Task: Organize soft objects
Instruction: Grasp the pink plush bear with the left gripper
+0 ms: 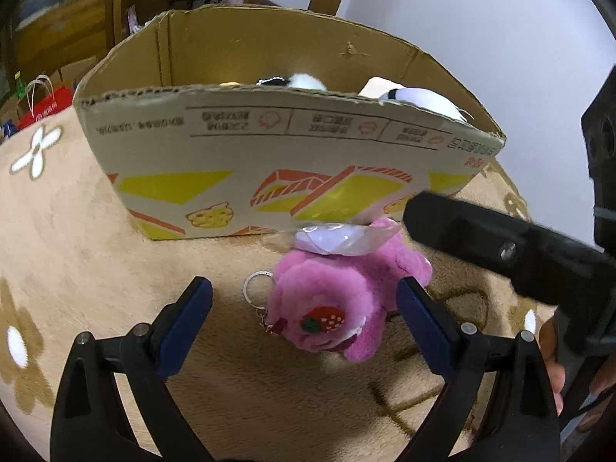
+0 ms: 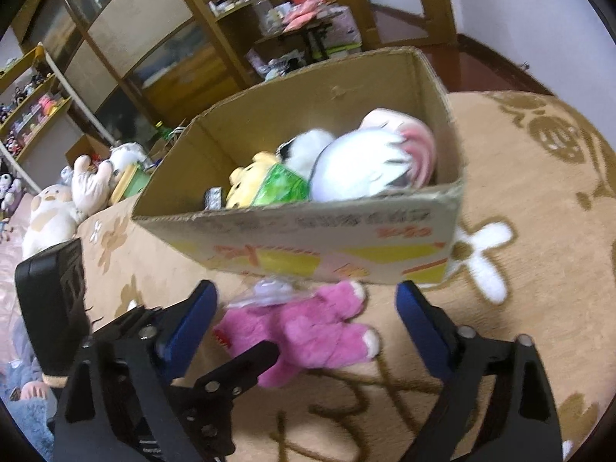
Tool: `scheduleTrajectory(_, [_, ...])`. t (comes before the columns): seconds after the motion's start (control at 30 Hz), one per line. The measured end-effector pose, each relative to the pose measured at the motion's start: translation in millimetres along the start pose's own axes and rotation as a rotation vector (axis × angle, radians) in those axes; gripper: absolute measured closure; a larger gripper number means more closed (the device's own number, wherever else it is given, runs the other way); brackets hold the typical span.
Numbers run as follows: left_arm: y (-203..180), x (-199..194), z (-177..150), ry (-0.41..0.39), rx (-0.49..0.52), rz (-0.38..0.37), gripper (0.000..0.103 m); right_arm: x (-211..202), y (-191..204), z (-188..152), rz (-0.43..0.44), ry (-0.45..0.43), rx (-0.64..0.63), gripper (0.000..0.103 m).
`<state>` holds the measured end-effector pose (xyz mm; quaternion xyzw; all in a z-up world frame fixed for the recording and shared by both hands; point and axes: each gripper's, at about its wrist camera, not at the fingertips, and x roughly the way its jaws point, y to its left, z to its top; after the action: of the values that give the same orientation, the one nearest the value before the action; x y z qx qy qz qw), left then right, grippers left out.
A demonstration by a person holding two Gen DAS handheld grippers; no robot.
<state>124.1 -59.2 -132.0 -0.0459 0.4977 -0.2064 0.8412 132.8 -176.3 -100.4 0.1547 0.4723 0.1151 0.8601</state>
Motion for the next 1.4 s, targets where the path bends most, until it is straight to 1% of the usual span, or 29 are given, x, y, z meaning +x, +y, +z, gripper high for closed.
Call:
scheduleTrajectory(0.03, [3,0,0,0.001,-0.011,-0.006,0.011,2,0,-1,0.007,0.007,-0.001,0.009])
scheduleTrajectory(0.07, [5,0,-1,0.004,-0.022,-0.018,0.017,4,2,-2,0.013,0.016,-0.006,0.009])
scheduleTrajectory(0.1, [7,1,-1,0.013,-0.031,-0.028,0.019,6,4,-3,0.018,0.025,-0.016,0.01])
scheduleTrajectory(0.17, [10,6,-2,0.04,-0.043,-0.051,0.028,10,7,-4,0.025,0.036,-0.03,0.011])
scheduleTrajectory(0.23, [10,6,-3,0.044,-0.04,-0.062,0.029,14,10,-5,0.036,0.051,-0.039,0.017])
scheduleTrajectory(0.3, [10,6,-2,0.039,-0.025,-0.062,0.034,17,11,-5,0.039,0.063,-0.043,0.017])
scheduleTrajectory(0.33, [7,7,-2,0.038,-0.022,-0.071,0.04,19,12,-6,0.04,0.068,-0.047,0.019])
scheduleTrajectory(0.37, [5,7,-3,0.038,-0.023,-0.078,0.042,21,14,-6,0.041,0.074,-0.054,0.021])
scheduleTrajectory(0.4, [4,7,-3,0.037,-0.024,-0.082,0.043,24,16,-6,0.042,0.082,-0.061,0.025])
scheduleTrajectory(0.47, [4,6,-3,0.036,-0.02,-0.091,0.049,27,19,-7,0.041,0.091,-0.071,0.028])
scheduleTrajectory(0.6, [4,5,-3,0.032,-0.012,-0.085,0.051,32,19,-8,0.018,0.096,-0.081,0.036])
scheduleTrajectory(0.7, [4,4,-3,0.034,-0.017,-0.085,0.053,32,18,-6,0.023,0.092,-0.071,0.04])
scheduleTrajectory(0.83, [2,4,-2,0.038,-0.014,-0.075,0.054,31,15,-7,0.027,0.088,-0.071,0.04])
scheduleTrajectory(1.07, [-9,5,-2,0.042,-0.005,-0.049,0.056,22,19,-8,0.002,0.066,-0.095,0.041])
scheduleTrajectory(1.23, [-10,-2,-5,0.037,-0.006,-0.014,0.057,10,20,-7,-0.012,0.036,-0.098,0.041])
scheduleTrajectory(1.4, [-6,-16,-9,0.021,-0.021,0.049,0.057,-6,21,-7,-0.034,-0.011,-0.101,0.041])
